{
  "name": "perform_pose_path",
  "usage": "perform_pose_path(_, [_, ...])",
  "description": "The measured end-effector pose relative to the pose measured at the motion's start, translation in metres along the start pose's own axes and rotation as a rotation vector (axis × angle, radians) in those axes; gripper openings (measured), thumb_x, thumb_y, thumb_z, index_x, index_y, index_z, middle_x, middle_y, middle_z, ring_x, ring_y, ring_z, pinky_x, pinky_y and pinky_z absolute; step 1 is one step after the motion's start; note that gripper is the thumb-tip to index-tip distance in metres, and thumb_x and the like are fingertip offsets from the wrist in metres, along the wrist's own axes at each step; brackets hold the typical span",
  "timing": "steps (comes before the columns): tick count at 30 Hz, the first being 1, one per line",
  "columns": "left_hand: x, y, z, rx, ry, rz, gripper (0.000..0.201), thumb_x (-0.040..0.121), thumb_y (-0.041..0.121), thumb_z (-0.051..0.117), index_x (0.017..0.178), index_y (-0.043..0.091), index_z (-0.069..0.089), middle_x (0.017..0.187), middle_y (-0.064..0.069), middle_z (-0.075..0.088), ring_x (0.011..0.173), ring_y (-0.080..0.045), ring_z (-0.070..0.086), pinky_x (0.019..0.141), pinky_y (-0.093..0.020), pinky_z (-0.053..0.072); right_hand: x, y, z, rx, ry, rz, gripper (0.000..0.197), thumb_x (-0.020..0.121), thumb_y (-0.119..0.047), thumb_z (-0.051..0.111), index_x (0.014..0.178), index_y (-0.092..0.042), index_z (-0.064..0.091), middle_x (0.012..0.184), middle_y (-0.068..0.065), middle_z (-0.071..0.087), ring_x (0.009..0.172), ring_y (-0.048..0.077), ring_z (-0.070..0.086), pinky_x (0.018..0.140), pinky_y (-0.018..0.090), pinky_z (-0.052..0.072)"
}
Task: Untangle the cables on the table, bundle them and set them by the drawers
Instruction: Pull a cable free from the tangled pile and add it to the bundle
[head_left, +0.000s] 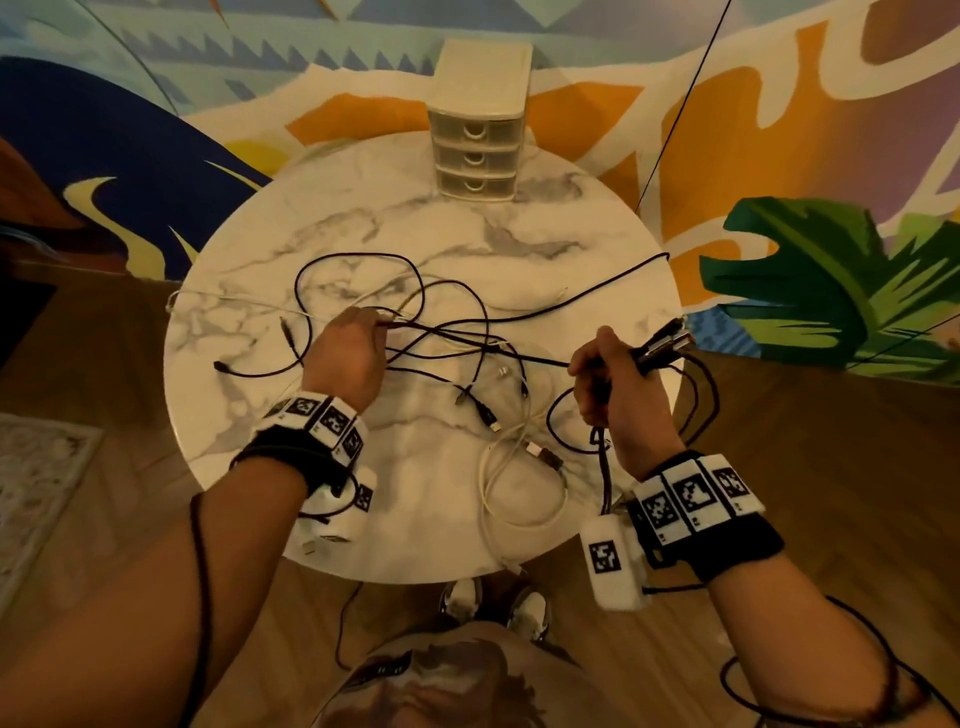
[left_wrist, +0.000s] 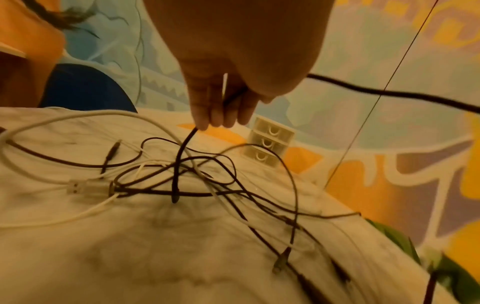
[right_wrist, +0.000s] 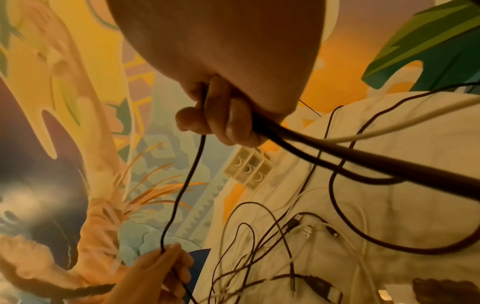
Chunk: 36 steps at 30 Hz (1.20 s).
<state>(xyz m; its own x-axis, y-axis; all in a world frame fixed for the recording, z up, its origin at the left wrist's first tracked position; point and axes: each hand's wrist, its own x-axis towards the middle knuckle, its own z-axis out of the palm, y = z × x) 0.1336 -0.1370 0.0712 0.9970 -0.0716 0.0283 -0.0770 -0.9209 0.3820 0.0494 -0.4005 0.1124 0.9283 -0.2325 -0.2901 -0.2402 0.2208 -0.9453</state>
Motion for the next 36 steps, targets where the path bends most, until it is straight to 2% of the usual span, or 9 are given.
perform_pose_path(3, [0.004,-0.003,-0.004,0.080,-0.070,0.032,0.034,0.099,0.027,0.038,0.101,0.002,0.060,0.104,-0.021,0.057,0.100,-0.039,0.053,0.080,-0.044,0.045,-0.003,-0.002,-0.004,-0.014,0.050,-0.034,0.049,0.101,-0.035,0.034,0.066,-0.011,0.057,0.040,-0.001,0.042,0.034,0.010,0.032,0.038,0.017,0.024])
perform_pose_path(6, [0.008,-0.010,-0.012,0.082,0.025,-0.008,0.036,0.098,0.030,0.034,0.096,0.003,0.059,0.098,-0.018,0.055,0.094,-0.039,0.054,0.074,-0.045,0.048,-0.005,-0.005,-0.012,-0.046,0.092,-0.054,0.049,0.101,-0.037,0.034,0.066,-0.012,0.057,0.041,-0.001,0.043,0.036,0.010,0.033,0.039,0.018,0.025])
perform_pose_path(9, [0.005,-0.004,-0.012,0.124,-0.102,-0.001,0.034,0.099,0.029,0.037,0.101,0.004,0.059,0.104,-0.018,0.057,0.097,-0.038,0.056,0.074,-0.040,0.044,-0.003,-0.007,-0.017,-0.044,0.141,-0.062,0.049,0.101,-0.038,0.034,0.065,-0.013,0.057,0.043,-0.001,0.043,0.038,0.011,0.035,0.040,0.020,0.025])
perform_pose_path(13, [-0.009,0.009,-0.016,-0.180,0.176,0.083,0.024,0.098,0.018,0.043,0.092,0.002,0.060,0.089,-0.017,0.060,0.078,-0.032,0.056,0.067,-0.034,0.041,-0.004,-0.007,-0.024,-0.025,0.196,-0.077,0.049,0.101,-0.038,0.035,0.064,-0.013,0.057,0.043,-0.002,0.042,0.038,0.011,0.036,0.039,0.020,0.024])
perform_pose_path(17, [-0.030,0.031,-0.009,-0.336,-0.444,-0.083,0.033,0.098,0.029,0.042,0.084,0.007,0.063,0.074,-0.014,0.066,0.047,-0.021,0.054,0.042,-0.025,0.043,-0.007,-0.009,-0.033,-0.026,0.256,-0.082,0.050,0.100,-0.039,0.036,0.061,-0.016,0.057,0.043,-0.004,0.043,0.039,0.010,0.037,0.039,0.022,0.026])
perform_pose_path(20, [-0.043,0.053,-0.004,-0.258,-0.721,0.029,0.023,0.095,0.025,0.048,0.082,0.015,0.065,0.074,-0.006,0.069,0.052,-0.017,0.053,0.047,-0.027,0.044,-0.011,-0.011,-0.047,-0.049,0.298,-0.097,0.050,0.100,-0.039,0.036,0.060,-0.018,0.057,0.042,-0.005,0.044,0.039,0.011,0.038,0.040,0.022,0.026])
perform_pose_path(24, [-0.040,0.112,-0.016,-0.141,-0.475,0.418,0.014,0.092,0.026,0.056,0.086,0.016,0.065,0.066,0.005,0.060,0.059,-0.008,0.055,0.062,-0.027,0.046,-0.022,-0.011,-0.067,-0.120,0.278,-0.102,0.052,0.101,-0.039,0.034,0.064,-0.014,0.061,0.038,-0.004,0.045,0.038,0.013,0.037,0.037,0.018,0.026])
perform_pose_path(29, [-0.022,0.207,-0.038,-0.346,-0.218,0.541,0.015,0.092,0.026,0.056,0.081,0.019,0.063,0.061,0.010,0.051,0.055,-0.005,0.045,0.056,-0.013,0.032,-0.043,-0.008,-0.110,-0.151,0.358,-0.118,0.043,0.099,-0.047,0.033,0.089,-0.022,0.066,0.056,0.005,0.050,0.046,0.013,0.045,0.041,0.018,0.034])
perform_pose_path(36, [-0.025,0.291,0.002,-0.343,-0.285,0.641,0.024,0.093,0.028,0.051,0.084,0.013,0.067,0.061,0.011,0.052,0.059,-0.003,0.048,0.060,-0.026,0.033,-0.099,0.035,-0.189,-0.410,0.451,0.086,0.054,0.098,-0.047,0.033,0.081,-0.016,0.074,0.054,0.007,0.052,0.048,0.016,0.047,0.047,0.023,0.039])
